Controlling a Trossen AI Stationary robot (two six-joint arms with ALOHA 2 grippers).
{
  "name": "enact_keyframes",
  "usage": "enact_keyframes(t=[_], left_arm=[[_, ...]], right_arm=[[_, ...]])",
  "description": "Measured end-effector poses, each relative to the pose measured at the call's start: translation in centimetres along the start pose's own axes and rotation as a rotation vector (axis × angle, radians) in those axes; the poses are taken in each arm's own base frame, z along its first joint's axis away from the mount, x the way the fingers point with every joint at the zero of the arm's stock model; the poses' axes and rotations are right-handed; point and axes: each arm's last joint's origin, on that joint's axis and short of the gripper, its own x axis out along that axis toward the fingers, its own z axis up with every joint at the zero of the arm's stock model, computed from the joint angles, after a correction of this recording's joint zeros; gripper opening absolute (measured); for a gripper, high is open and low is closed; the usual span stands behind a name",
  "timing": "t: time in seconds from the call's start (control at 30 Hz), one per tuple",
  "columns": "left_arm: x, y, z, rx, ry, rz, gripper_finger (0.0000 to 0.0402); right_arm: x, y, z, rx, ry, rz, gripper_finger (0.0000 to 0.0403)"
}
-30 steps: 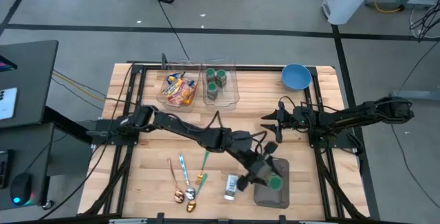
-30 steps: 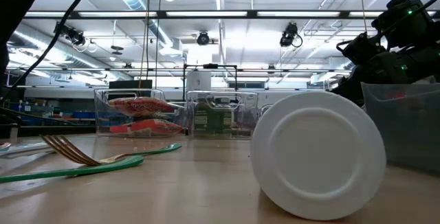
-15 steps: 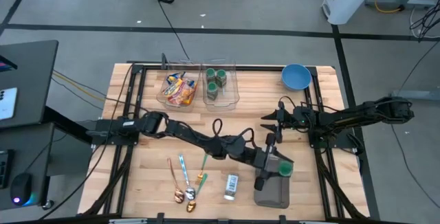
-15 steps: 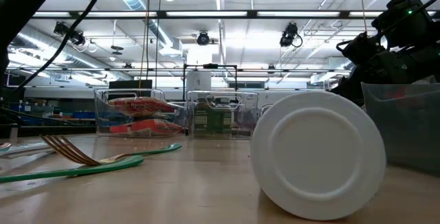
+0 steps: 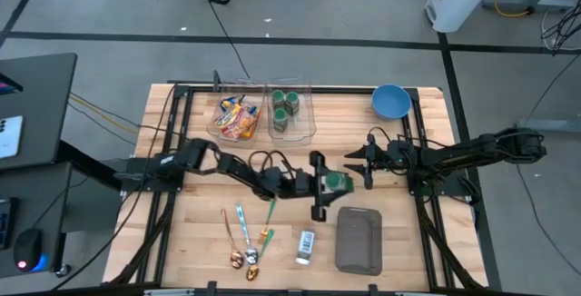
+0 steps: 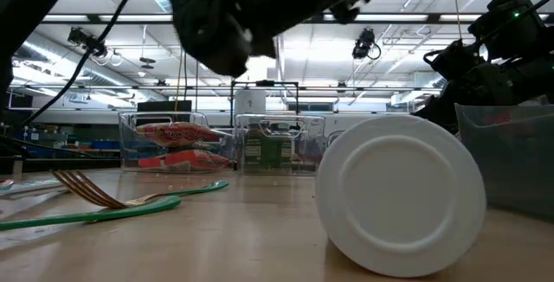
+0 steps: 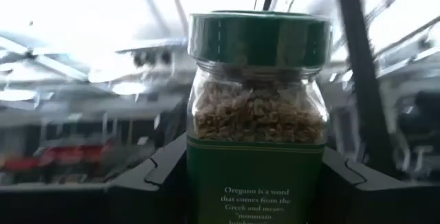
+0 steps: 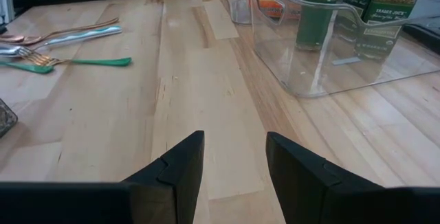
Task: Pick & Place Food Item
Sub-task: Put the green spice bottle into the right transparent bin
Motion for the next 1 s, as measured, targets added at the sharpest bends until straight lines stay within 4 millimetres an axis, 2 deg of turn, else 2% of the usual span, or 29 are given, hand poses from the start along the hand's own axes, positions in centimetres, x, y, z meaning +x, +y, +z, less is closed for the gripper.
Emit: enact_keyframes(t=[0.17, 0.37, 0.47, 0.57, 0.7, 1.0], left_arm=[[-3.2, 1.8, 0.9, 0.056, 0.266, 0.052, 0.0207], [-7.0, 3.3, 4.0, 0.163, 0.605, 0.131, 0.0207], [-9.6, 3.9, 4.3, 0.197, 0.725, 0.159, 0.0207], [-11.7, 4.4, 3.7, 0.18, 0.76, 0.19, 0.0207], [-13.9, 5.0, 2.7, 0.167, 0.788, 0.214, 0.0207], [-14.7, 6.6, 2.4, 0.195, 0.803, 0.215, 0.0207]], right_arm=[[0.0, 0.0, 0.1, 0.001, -0.009, 0.001, 0.0167], [0.0, 0.0, 0.5, 0.002, -0.05, 0.002, 0.0167], [0.1, 0.0, 0.8, 0.003, -0.063, -0.01, 0.0167], [0.3, 0.0, 0.3, -0.022, 0.049, -0.016, 0.0167], [1.4, 0.1, 3.0, -0.079, 0.153, -0.044, 0.0173], [2.0, 0.6, 12.1, -0.173, 0.177, -0.036, 0.025]])
